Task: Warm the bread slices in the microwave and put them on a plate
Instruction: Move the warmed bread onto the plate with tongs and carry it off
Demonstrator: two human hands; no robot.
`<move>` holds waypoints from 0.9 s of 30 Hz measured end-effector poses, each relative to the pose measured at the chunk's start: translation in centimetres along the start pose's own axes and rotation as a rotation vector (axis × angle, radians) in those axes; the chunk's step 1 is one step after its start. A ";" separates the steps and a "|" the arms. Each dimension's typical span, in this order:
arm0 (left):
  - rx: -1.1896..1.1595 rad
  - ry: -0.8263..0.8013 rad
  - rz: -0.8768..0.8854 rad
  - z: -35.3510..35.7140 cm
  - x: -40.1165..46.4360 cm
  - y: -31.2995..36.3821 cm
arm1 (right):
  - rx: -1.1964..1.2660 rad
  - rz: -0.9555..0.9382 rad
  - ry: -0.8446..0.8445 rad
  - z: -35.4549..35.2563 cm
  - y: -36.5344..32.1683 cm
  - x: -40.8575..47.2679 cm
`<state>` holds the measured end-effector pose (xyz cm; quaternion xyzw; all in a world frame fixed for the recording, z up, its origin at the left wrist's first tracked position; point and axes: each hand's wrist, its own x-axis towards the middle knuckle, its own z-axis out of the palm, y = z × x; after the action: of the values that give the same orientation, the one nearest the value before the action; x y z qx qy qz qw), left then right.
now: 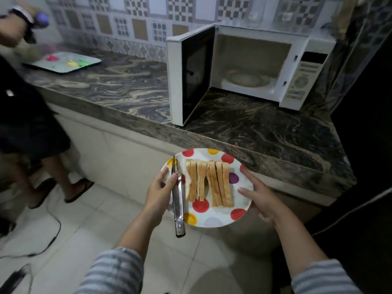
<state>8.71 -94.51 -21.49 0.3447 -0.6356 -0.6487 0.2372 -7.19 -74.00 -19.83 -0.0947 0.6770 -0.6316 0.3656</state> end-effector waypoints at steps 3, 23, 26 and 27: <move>-0.019 0.048 -0.010 -3.1 -0.5 -0.3 | 0.015 -0.009 -0.073 3.0 0.5 -0.1; 0.011 0.180 0.044 -28.4 16.9 4.4 | 0.047 -0.089 -0.159 30.7 -4.6 12.2; 0.005 0.144 0.067 -30.2 20.8 6.1 | 0.035 -0.147 -0.144 33.2 -7.0 14.2; 0.010 0.128 0.073 -30.5 22.1 6.6 | 0.029 -0.163 -0.141 33.7 -7.8 14.9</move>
<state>16.38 -131.70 -16.79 0.3631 -0.6346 -0.6131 0.2992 0.30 -110.69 -16.00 -0.1885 0.6303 -0.6610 0.3610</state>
